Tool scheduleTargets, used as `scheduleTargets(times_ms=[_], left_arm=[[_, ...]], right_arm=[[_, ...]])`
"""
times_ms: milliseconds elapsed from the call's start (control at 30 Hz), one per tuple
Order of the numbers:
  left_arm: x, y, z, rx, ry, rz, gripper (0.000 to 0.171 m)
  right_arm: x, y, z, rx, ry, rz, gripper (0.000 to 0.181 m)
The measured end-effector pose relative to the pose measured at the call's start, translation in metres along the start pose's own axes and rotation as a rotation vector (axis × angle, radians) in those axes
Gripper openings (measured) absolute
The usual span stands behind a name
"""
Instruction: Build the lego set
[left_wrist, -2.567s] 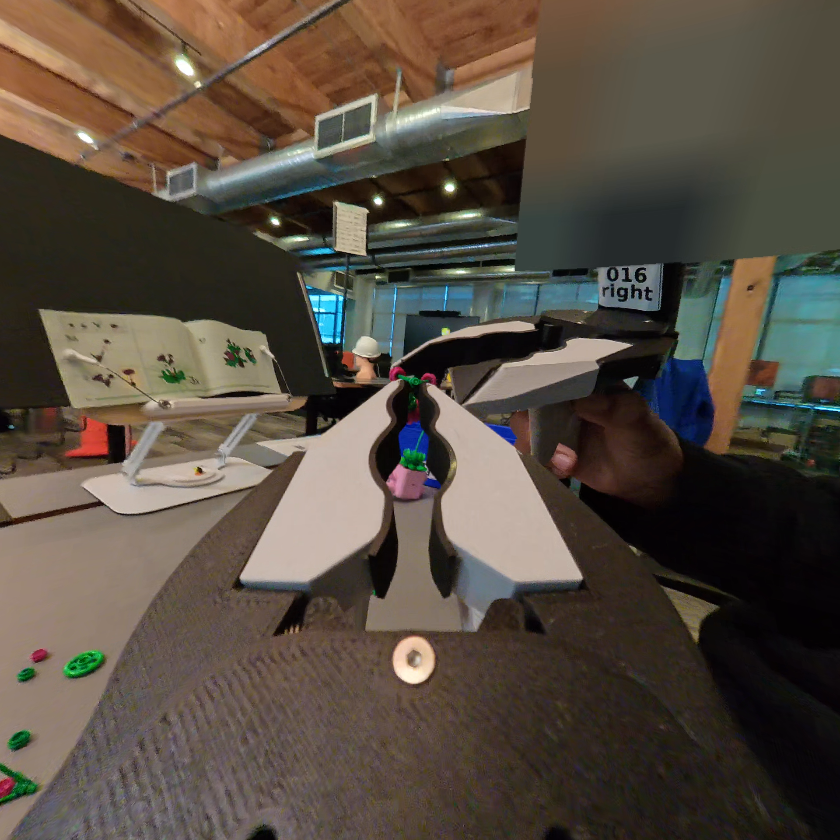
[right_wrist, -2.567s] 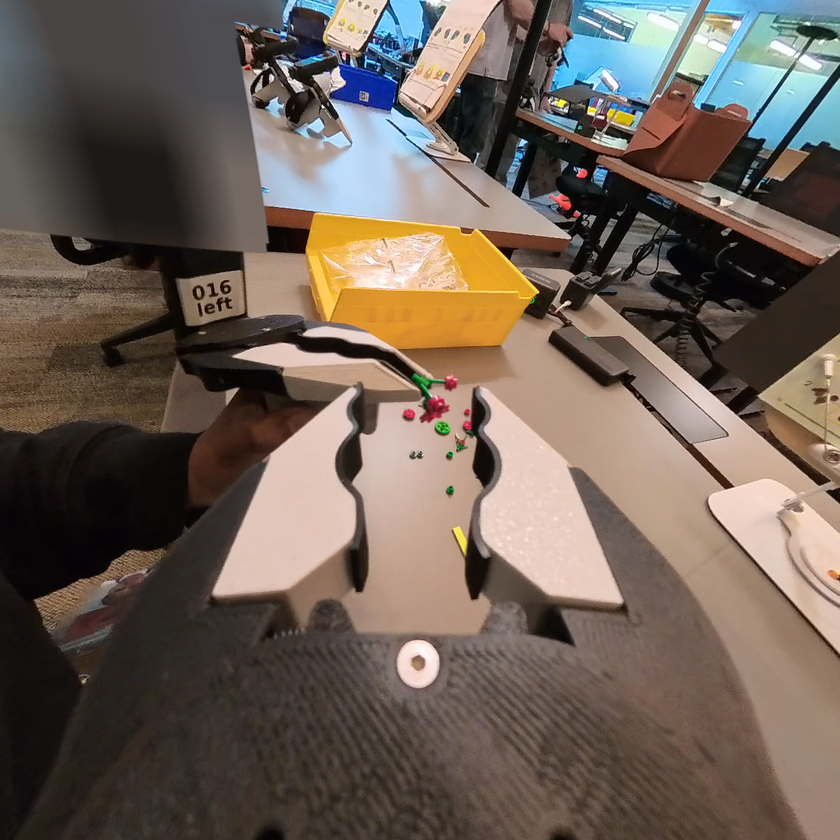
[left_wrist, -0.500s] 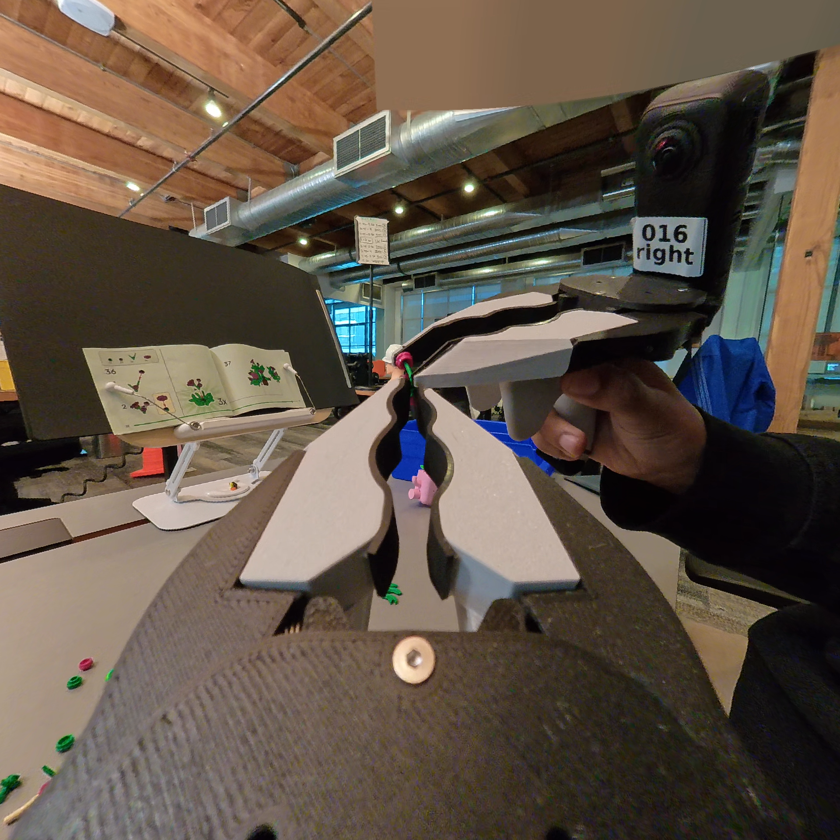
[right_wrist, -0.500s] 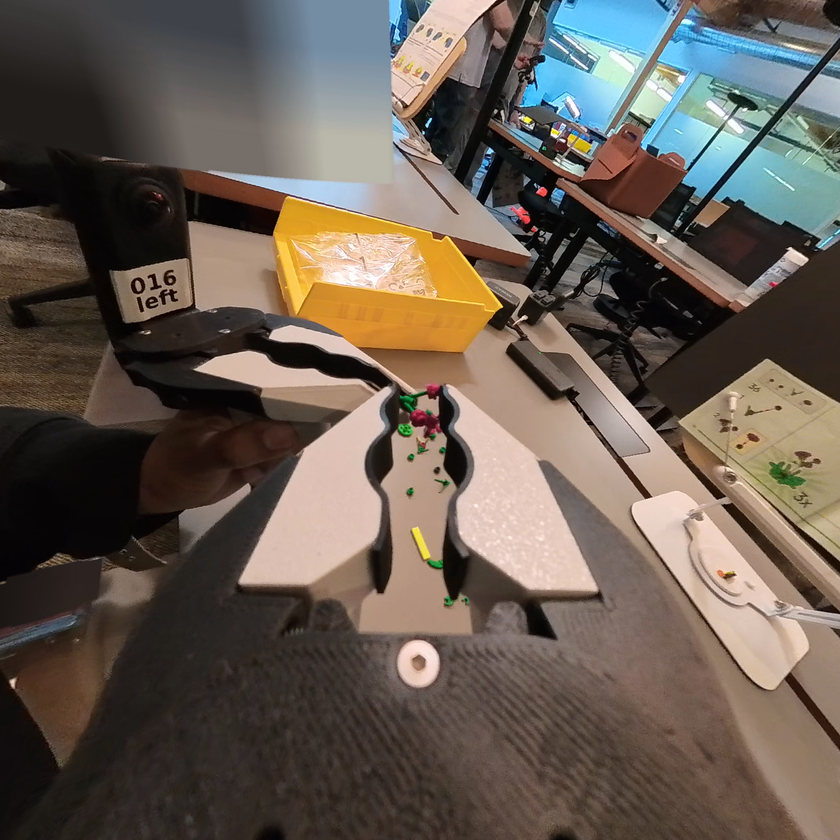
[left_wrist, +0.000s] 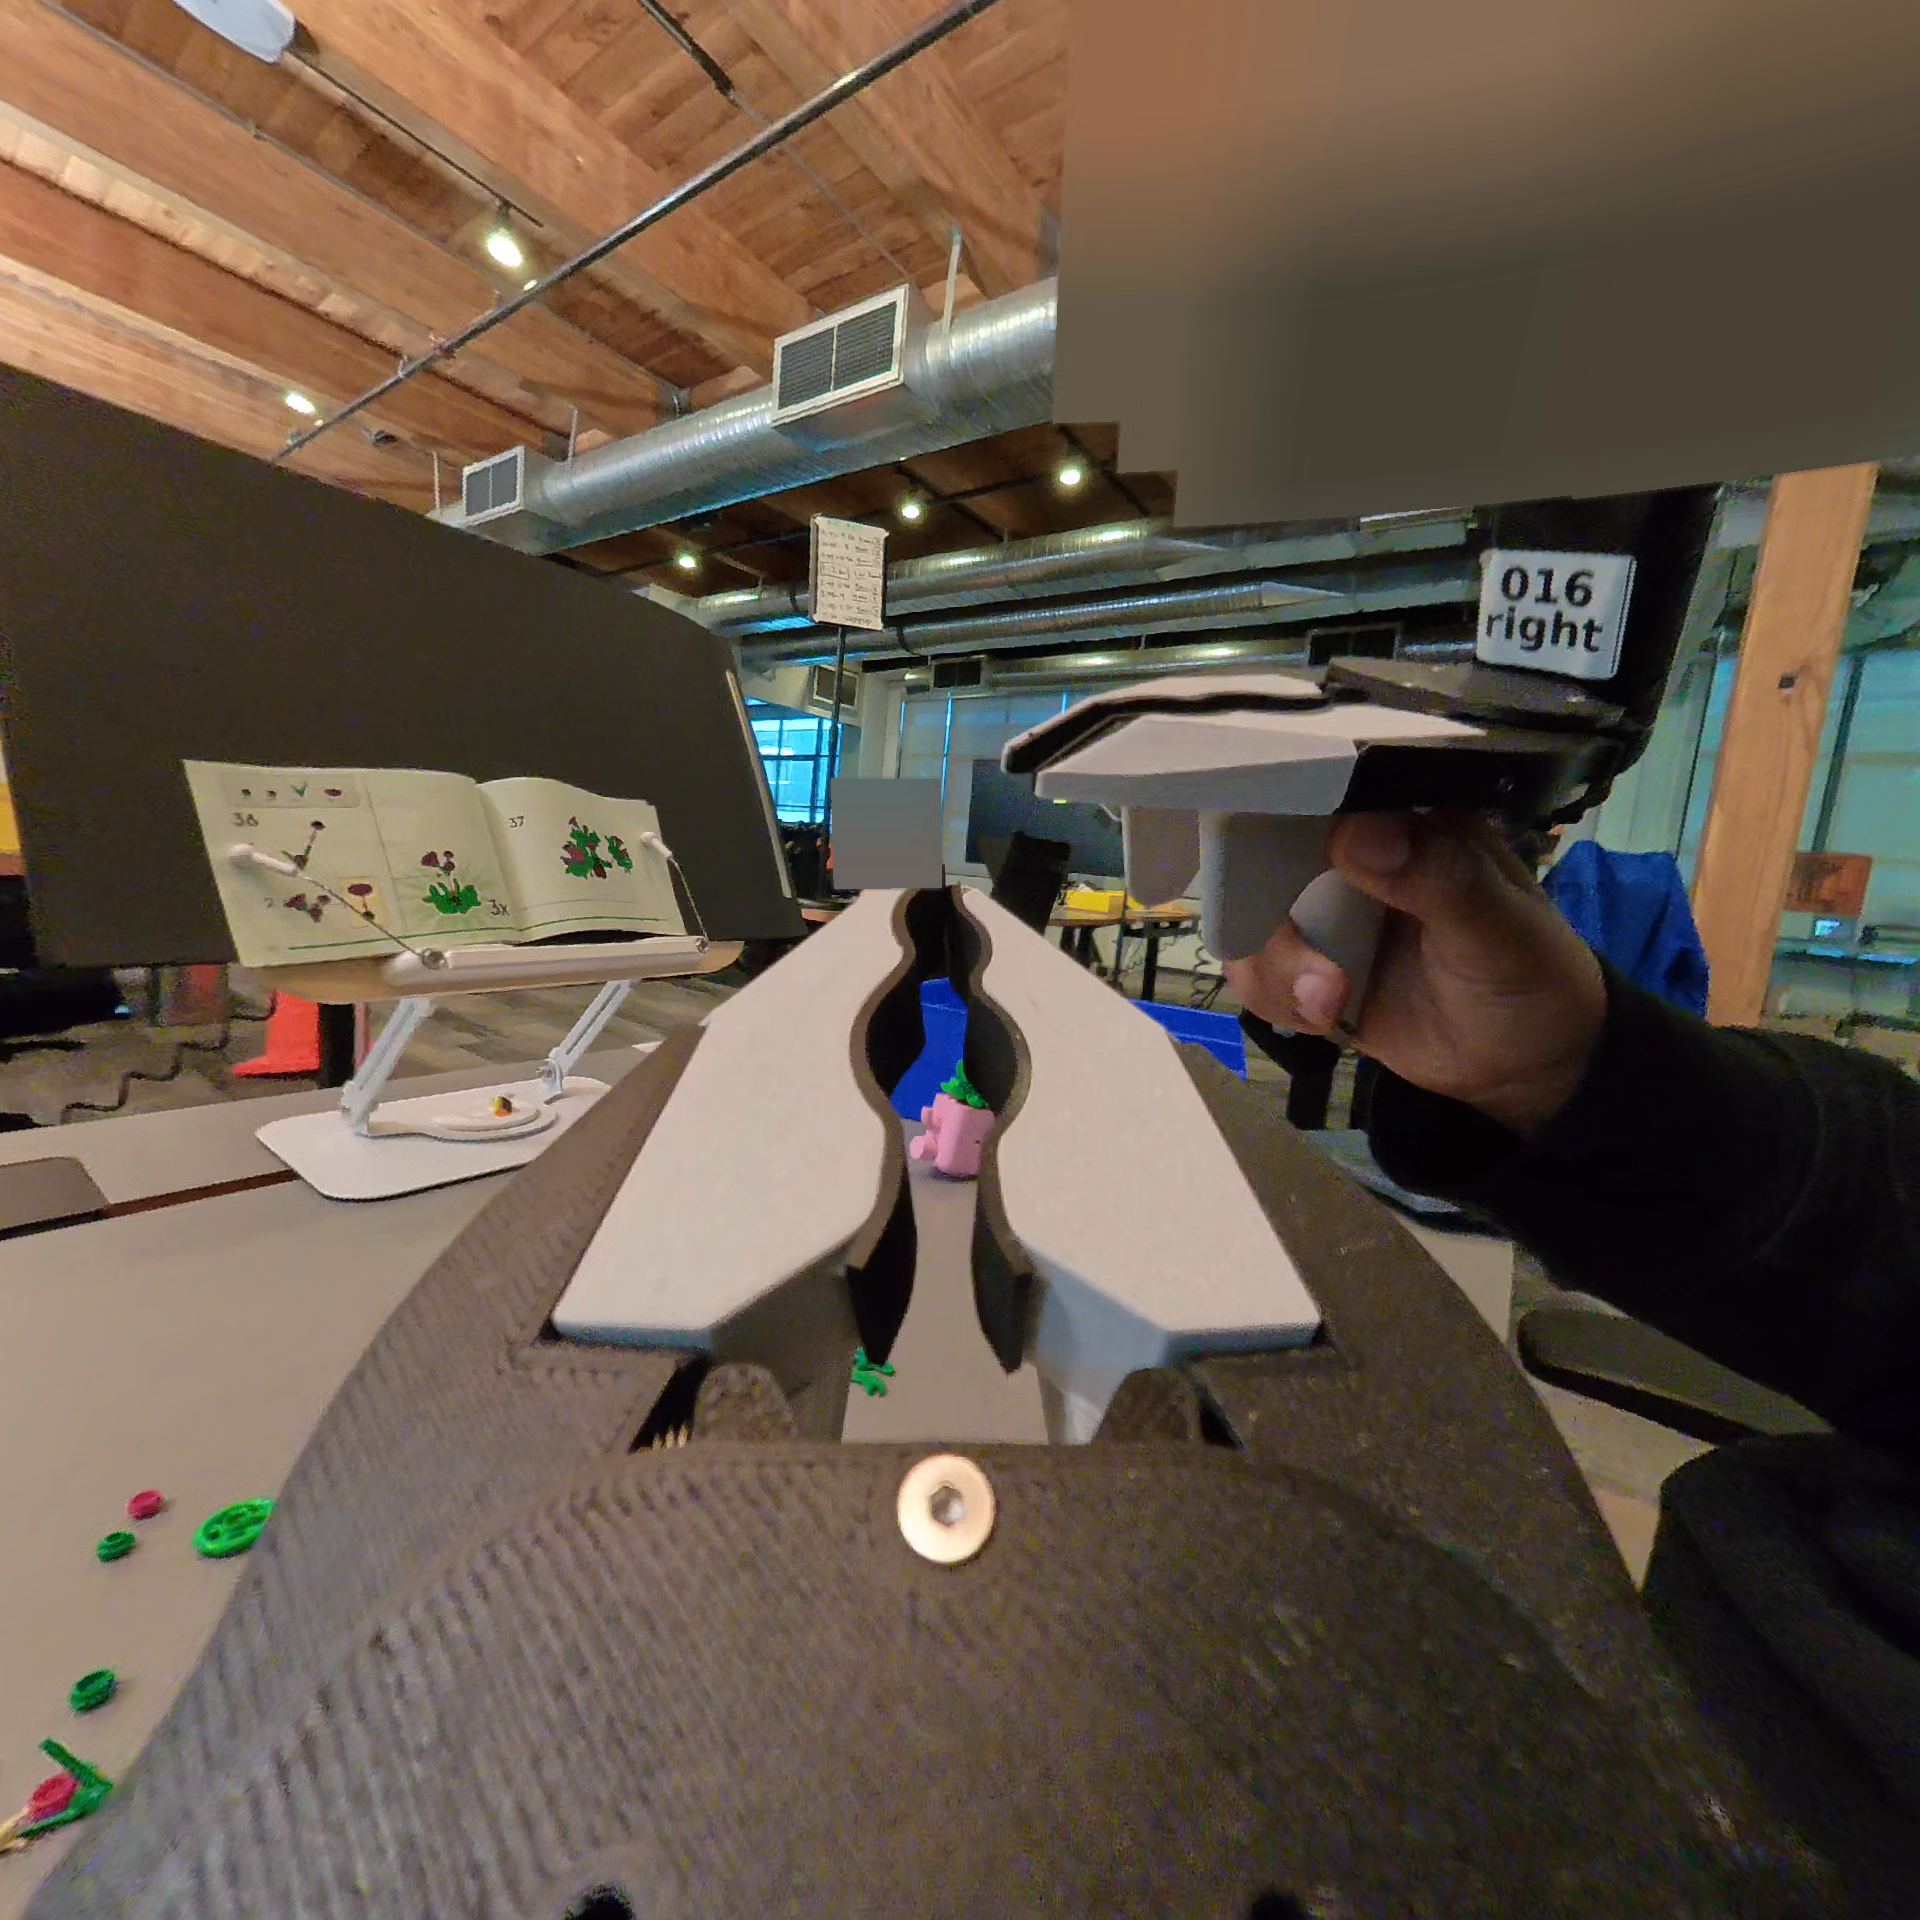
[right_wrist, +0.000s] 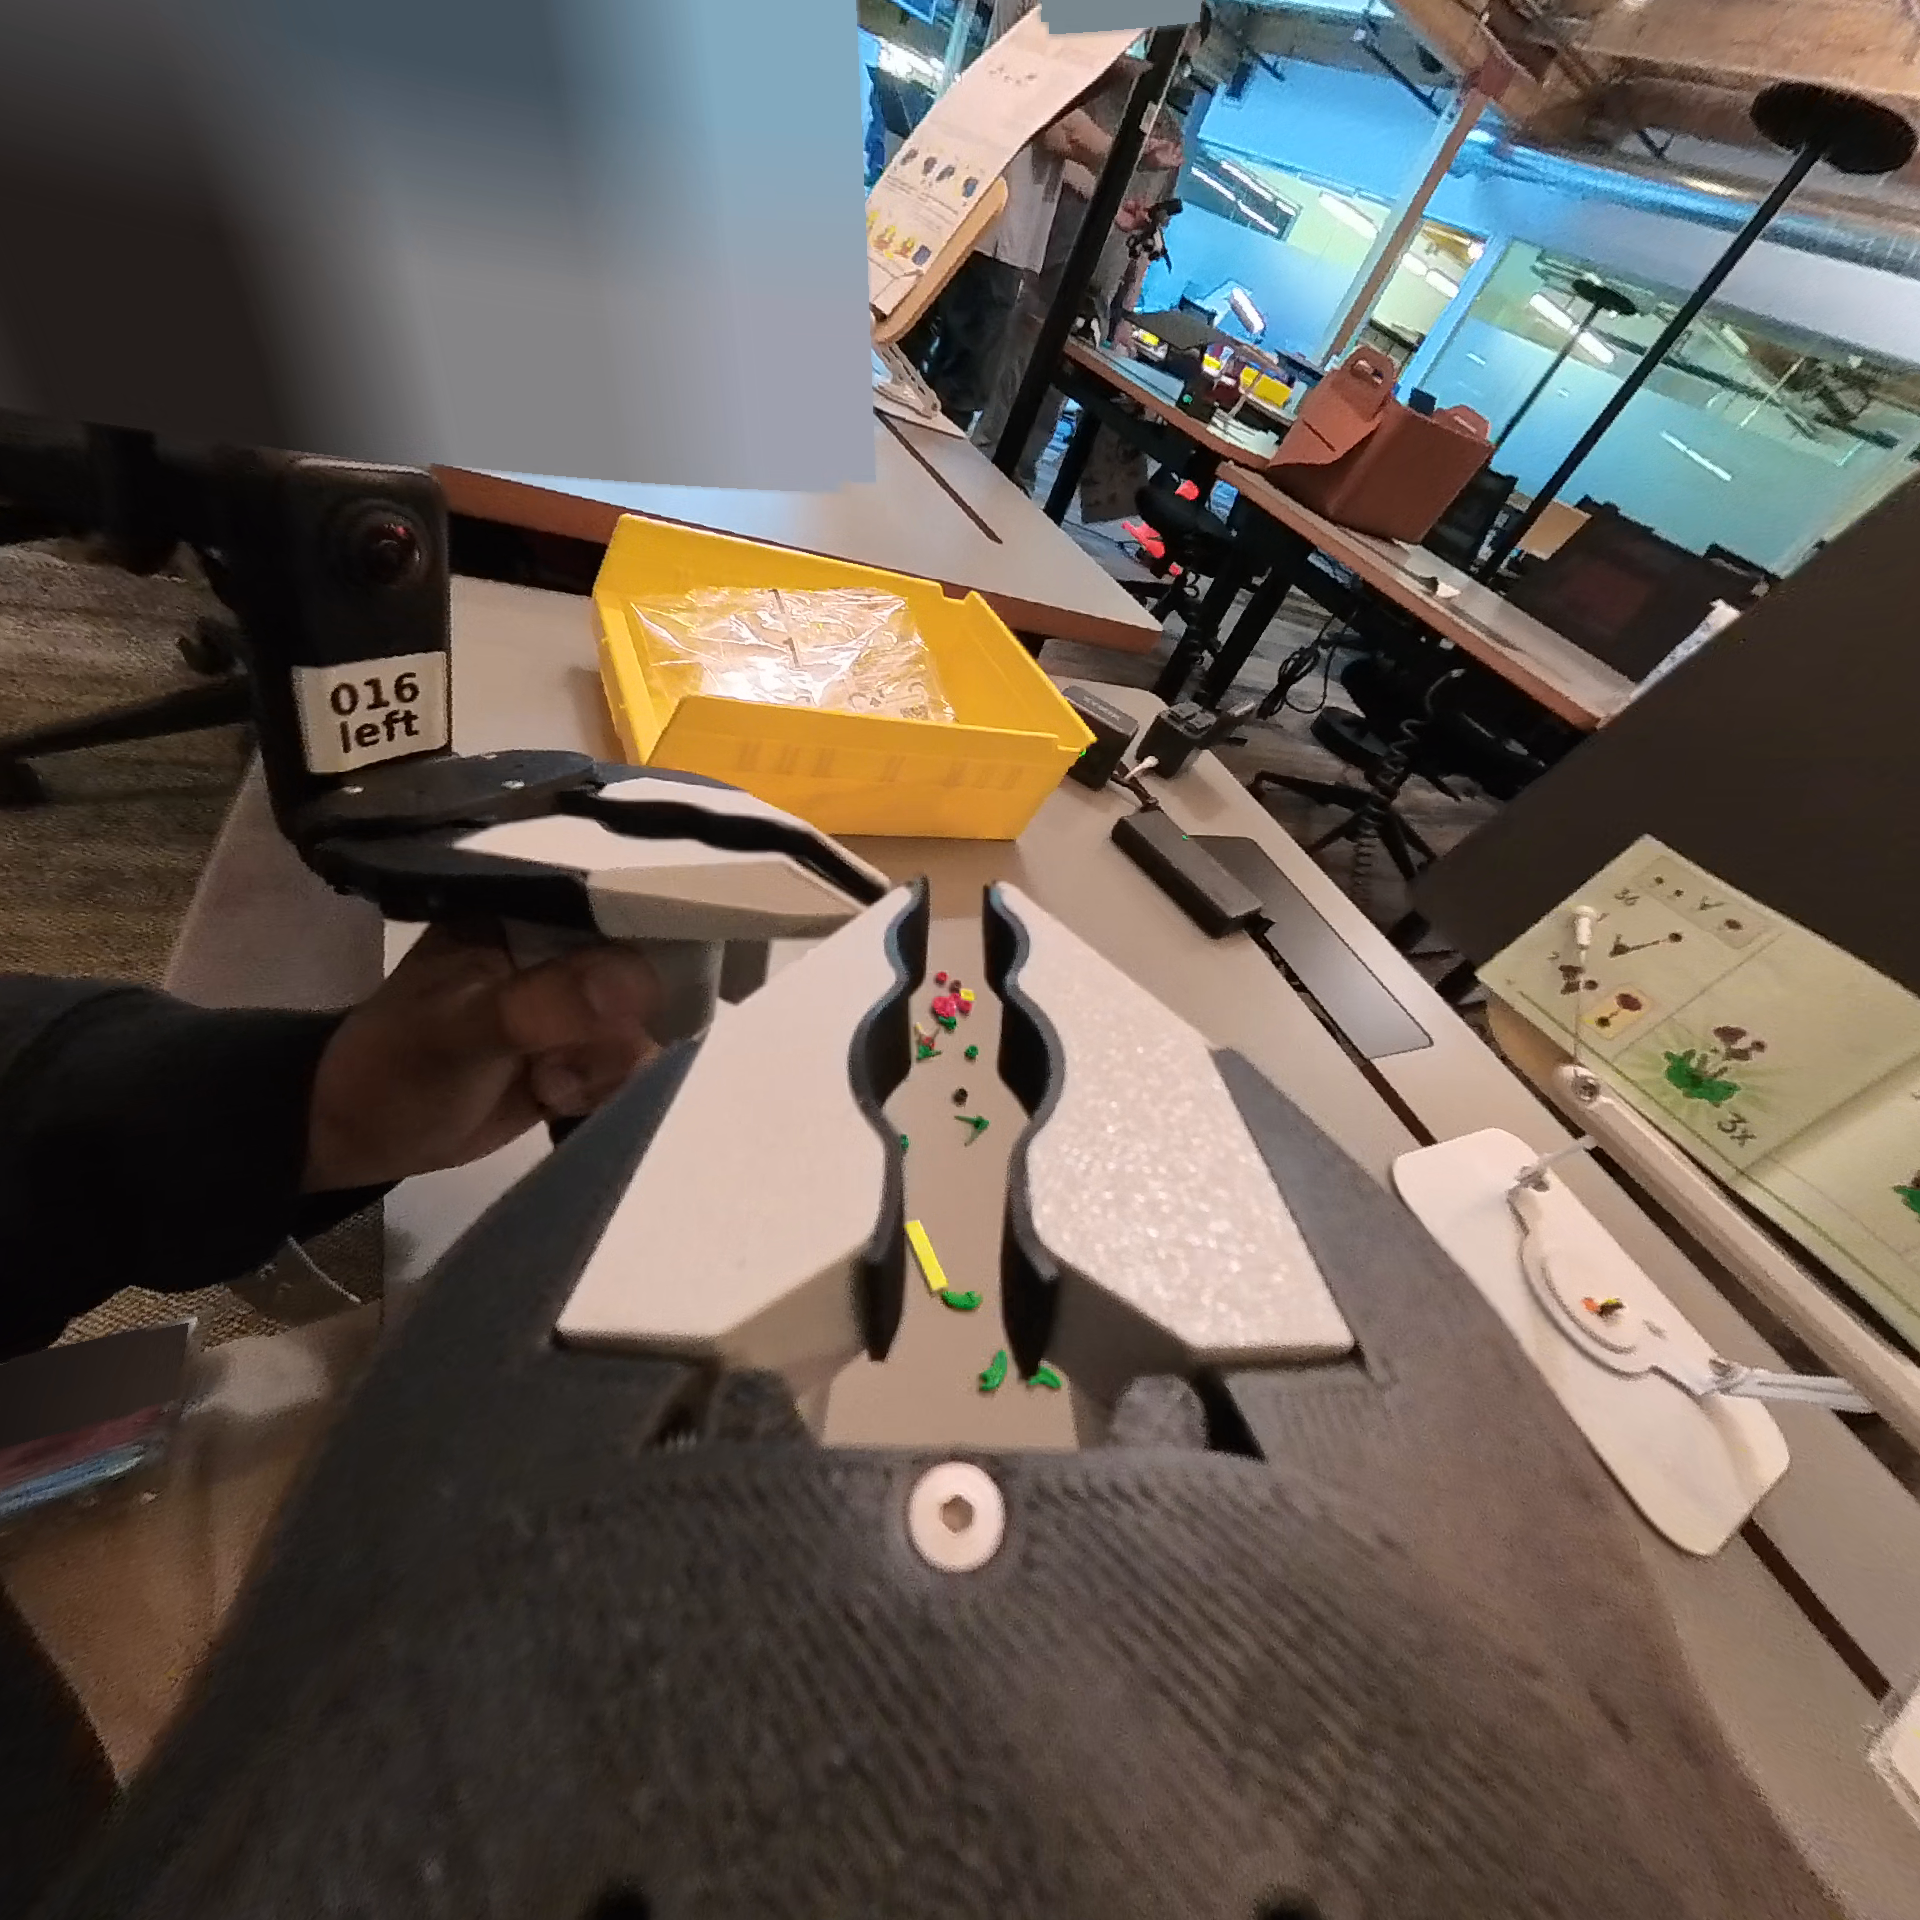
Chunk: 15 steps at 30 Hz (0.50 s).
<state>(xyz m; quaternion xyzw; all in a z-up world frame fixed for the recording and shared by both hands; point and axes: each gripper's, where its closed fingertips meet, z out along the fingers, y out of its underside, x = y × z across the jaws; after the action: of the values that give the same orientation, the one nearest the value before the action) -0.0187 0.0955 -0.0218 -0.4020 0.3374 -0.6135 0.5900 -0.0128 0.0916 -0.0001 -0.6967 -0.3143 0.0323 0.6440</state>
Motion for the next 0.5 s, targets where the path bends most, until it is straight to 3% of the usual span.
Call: scheduleTargets(times_ms=[300,400,500], left_arm=[[-0.066,0.001,-0.033,-0.04,-0.137,-0.166,0.0],[-0.072,0.004,-0.035,-0.046,-0.159,-0.17,0.0],[-0.069,0.009,-0.031,-0.058,-0.151,-0.186,0.0]], right_arm=[[0.016,0.045,-0.011,-0.154,0.025,0.171,0.027],[-0.005,0.07,-0.01,-0.198,-0.055,0.294,0.026],[-0.039,0.119,0.001,-0.368,-0.143,0.318,0.019]])
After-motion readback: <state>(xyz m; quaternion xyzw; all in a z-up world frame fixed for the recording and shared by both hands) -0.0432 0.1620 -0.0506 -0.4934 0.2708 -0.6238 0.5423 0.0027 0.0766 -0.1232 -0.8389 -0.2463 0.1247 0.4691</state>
